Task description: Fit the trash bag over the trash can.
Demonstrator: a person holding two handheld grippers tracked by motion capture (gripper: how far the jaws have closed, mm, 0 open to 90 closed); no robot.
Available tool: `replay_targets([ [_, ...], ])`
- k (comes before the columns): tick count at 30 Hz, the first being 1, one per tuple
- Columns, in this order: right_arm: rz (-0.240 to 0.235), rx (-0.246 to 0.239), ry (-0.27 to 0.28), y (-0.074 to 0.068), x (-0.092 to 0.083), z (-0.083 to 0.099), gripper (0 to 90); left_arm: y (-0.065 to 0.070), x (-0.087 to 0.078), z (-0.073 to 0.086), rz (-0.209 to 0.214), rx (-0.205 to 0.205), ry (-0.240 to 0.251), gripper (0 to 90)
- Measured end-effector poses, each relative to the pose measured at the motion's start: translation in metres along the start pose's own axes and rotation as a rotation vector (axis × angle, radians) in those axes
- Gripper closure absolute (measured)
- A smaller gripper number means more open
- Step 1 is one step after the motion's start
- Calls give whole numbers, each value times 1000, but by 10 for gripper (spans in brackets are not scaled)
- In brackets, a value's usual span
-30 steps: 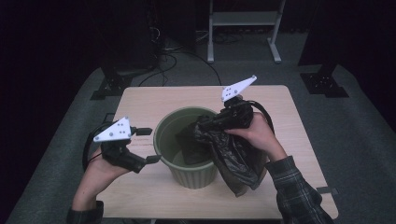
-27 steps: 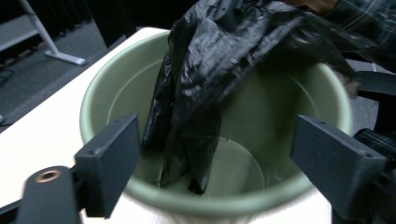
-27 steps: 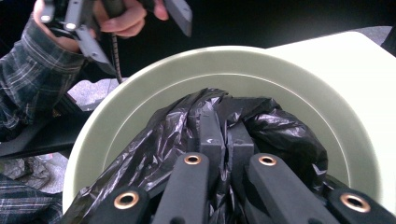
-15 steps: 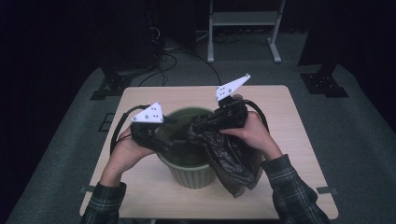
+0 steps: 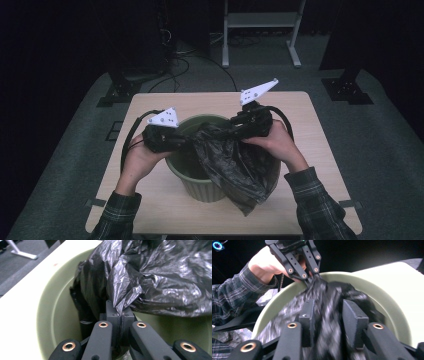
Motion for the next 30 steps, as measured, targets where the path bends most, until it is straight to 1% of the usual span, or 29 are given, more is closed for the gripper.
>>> replay_targets([
  [2, 30, 5, 8, 0, -11, 6, 602, -2, -2, 1, -13, -17, 5, 890],
  [4, 41, 9, 13, 0, -21, 11, 597, -3, -3, 2, -21, -23, 5, 890],
  [7, 77, 16, 28, -1, -39, 21, 591, -6, -4, 3, -39, -38, 0, 890],
  [13, 160, 58, 48, -3, -80, 50, 587, -9, -4, 7, -62, -60, -4, 890],
  [18, 200, 88, 57, -9, -104, 75, 586, -11, -6, 8, -77, -72, -6, 890],
  [22, 223, 105, 49, -13, -110, 88, 586, -13, -7, 9, -86, -84, -2, 890],
  [26, 230, 122, 42, -14, -111, 99, 586, -14, -8, 10, -94, -92, -4, 890],
  [30, 227, 141, 49, -15, -112, 110, 581, -15, -9, 11, -92, -98, -1, 890],
])
Point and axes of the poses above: each handheld gripper's, and its own axes: x roughly forward along the jaws, z roughly out of its underside, y roughly to its right, the point moved 1 cm from there along x, roughly forward along the jaws, and after that the axes turned 4 degrees about -x, right-handed, at the moved point
